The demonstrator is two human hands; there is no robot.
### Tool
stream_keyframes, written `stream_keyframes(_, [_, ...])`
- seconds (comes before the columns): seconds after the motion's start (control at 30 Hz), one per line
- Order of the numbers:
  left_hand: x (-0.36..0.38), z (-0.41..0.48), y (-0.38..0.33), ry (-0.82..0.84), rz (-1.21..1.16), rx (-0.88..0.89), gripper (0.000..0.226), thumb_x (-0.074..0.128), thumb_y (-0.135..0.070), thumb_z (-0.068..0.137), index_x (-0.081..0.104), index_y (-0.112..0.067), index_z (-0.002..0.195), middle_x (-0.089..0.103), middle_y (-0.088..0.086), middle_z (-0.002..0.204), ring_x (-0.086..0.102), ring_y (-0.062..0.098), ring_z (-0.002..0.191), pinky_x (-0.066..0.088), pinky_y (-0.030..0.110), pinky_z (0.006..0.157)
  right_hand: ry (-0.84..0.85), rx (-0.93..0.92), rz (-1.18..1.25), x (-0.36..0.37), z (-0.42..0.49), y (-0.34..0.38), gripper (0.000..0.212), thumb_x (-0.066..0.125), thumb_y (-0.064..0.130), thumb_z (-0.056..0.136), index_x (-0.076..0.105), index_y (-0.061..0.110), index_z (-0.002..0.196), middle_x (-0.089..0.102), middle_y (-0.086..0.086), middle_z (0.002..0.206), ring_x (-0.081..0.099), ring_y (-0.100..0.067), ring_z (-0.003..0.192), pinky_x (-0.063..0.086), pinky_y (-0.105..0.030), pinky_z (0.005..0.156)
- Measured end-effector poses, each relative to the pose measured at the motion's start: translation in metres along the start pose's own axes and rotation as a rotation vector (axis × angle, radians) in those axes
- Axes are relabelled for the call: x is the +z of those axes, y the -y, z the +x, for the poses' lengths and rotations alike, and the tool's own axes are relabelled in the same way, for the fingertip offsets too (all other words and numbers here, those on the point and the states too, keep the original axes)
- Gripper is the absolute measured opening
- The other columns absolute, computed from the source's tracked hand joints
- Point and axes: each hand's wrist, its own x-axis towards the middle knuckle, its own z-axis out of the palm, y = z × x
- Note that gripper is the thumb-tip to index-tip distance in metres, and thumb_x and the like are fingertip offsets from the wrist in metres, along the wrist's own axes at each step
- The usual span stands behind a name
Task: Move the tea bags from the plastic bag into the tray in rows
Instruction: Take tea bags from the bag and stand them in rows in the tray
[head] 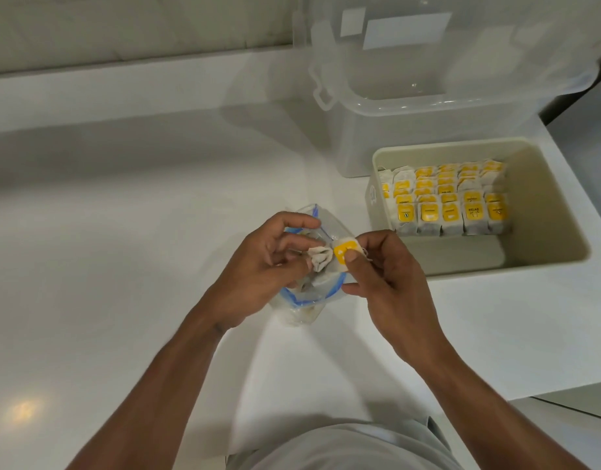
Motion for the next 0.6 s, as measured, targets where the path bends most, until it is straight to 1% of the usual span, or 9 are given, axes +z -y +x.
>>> stream_keyframes(0.07, [0.001,0.000,0.003,0.033,0.059,0.016,0.037,0.061,0.004,0.093,0.065,-0.019,0.121,0.074,-0.002,0.109,0.069,0.014,0.101,0.052,0.022,0.075,-0.007,-0.009,-0.036,-0.002,0.000,-0.002,0.015,0.065,0.035,0.093,0.060,0.022,0.094,0.071,-0.002,0.089,0.071,-0.021,0.085,0.061,-0.048,0.074])
stream_keyframes(0.17, [0.006,-0.001,0.007,0.053,0.000,0.006,0.029,0.067,-0.011,0.092,0.069,-0.015,0.121,0.074,0.002,0.113,0.069,0.020,0.109,0.054,0.027,0.085,0.014,0.003,-0.082,-0.002,0.000,-0.005,0.015,0.065,0.034,0.094,0.061,0.020,0.095,0.072,0.001,0.088,0.072,-0.017,0.081,0.058,-0.052,0.076])
stream_keyframes(0.23, [0.010,-0.001,0.008,0.007,-0.018,-0.006,0.025,0.066,-0.016,0.094,0.071,-0.016,0.118,0.075,0.002,0.109,0.070,0.018,0.105,0.053,0.026,0.082,0.020,0.023,-0.075,-0.001,0.000,-0.007,0.015,0.065,0.034,0.094,0.062,0.020,0.096,0.072,0.001,0.089,0.072,-0.017,0.082,0.057,-0.053,0.078])
stream_keyframes(0.27, [0.011,-0.001,0.009,-0.031,0.036,0.005,0.022,0.064,-0.019,0.095,0.073,-0.019,0.115,0.076,-0.001,0.106,0.071,0.016,0.102,0.054,0.028,0.082,0.019,0.028,-0.077,0.000,0.000,-0.008,0.014,0.066,0.034,0.094,0.063,0.021,0.096,0.072,0.001,0.089,0.072,-0.017,0.083,0.057,-0.053,0.079])
stream_keyframes(0.37, [0.011,0.001,0.016,-0.138,0.320,0.104,0.018,0.064,-0.025,0.097,0.076,-0.035,0.106,0.072,-0.017,0.103,0.068,0.012,0.100,0.057,0.037,0.086,0.017,0.014,-0.121,0.001,0.000,-0.011,0.009,0.066,0.032,0.094,0.064,0.024,0.095,0.072,0.006,0.092,0.070,-0.015,0.090,0.058,-0.049,0.079])
stream_keyframes(0.43, [0.010,0.000,0.018,-0.190,0.460,0.156,0.018,0.063,-0.032,0.093,0.074,-0.042,0.104,0.064,-0.022,0.103,0.064,0.010,0.103,0.057,0.036,0.085,0.019,0.008,-0.146,0.001,-0.002,-0.012,0.008,0.065,0.033,0.094,0.064,0.025,0.096,0.072,0.009,0.094,0.069,-0.012,0.092,0.058,-0.044,0.079])
stream_keyframes(0.53, [0.007,0.000,0.019,-0.232,0.598,0.229,0.016,0.059,-0.030,0.094,0.073,-0.034,0.101,0.066,-0.018,0.097,0.066,0.009,0.094,0.057,0.035,0.079,0.014,0.008,-0.188,0.001,-0.002,-0.013,0.009,0.064,0.035,0.094,0.065,0.027,0.094,0.071,0.013,0.094,0.066,-0.007,0.093,0.055,-0.028,0.076])
stream_keyframes(0.57, [0.006,0.000,0.019,-0.233,0.601,0.228,0.014,0.060,-0.025,0.095,0.072,-0.031,0.099,0.069,-0.016,0.092,0.067,0.009,0.088,0.057,0.035,0.076,0.017,0.012,-0.189,0.001,-0.001,-0.013,0.008,0.064,0.035,0.094,0.065,0.027,0.094,0.071,0.014,0.093,0.066,-0.007,0.091,0.054,-0.027,0.076])
stream_keyframes(0.6, [0.005,0.000,0.018,-0.222,0.587,0.212,0.013,0.060,-0.021,0.097,0.071,-0.028,0.098,0.070,-0.014,0.087,0.068,0.010,0.083,0.057,0.035,0.074,0.024,0.017,-0.183,0.001,-0.001,-0.013,0.008,0.064,0.034,0.094,0.065,0.026,0.093,0.070,0.014,0.091,0.066,-0.008,0.090,0.054,-0.029,0.076])
